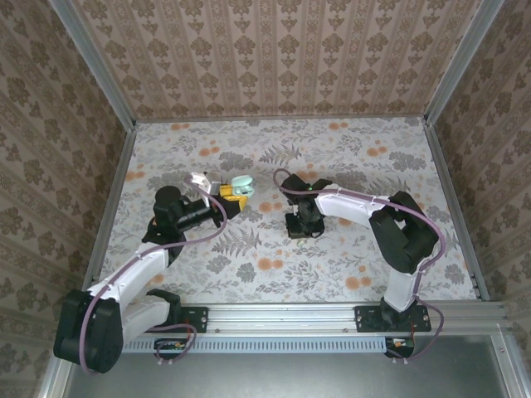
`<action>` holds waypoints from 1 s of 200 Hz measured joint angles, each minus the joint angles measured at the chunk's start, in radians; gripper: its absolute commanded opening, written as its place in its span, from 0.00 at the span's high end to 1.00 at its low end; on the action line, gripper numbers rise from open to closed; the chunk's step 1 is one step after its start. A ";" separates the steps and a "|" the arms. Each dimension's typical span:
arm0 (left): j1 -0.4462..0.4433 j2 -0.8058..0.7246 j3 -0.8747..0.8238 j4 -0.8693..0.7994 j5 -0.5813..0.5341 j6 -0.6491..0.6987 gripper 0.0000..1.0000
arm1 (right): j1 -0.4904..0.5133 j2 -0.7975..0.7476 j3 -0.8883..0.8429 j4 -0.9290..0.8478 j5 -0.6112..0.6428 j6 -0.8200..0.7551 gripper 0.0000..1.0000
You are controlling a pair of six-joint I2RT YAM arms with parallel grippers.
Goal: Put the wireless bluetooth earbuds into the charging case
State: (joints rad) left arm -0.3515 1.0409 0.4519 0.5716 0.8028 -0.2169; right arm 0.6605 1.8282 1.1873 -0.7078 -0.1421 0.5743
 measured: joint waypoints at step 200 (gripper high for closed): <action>-0.001 0.044 0.000 0.004 0.004 0.000 1.00 | -0.030 -0.206 -0.231 0.056 -0.030 0.105 0.88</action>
State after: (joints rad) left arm -0.3527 1.0847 0.4522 0.5758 0.8070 -0.2169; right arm 0.6304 1.6222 0.9562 -0.6518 -0.1722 0.6796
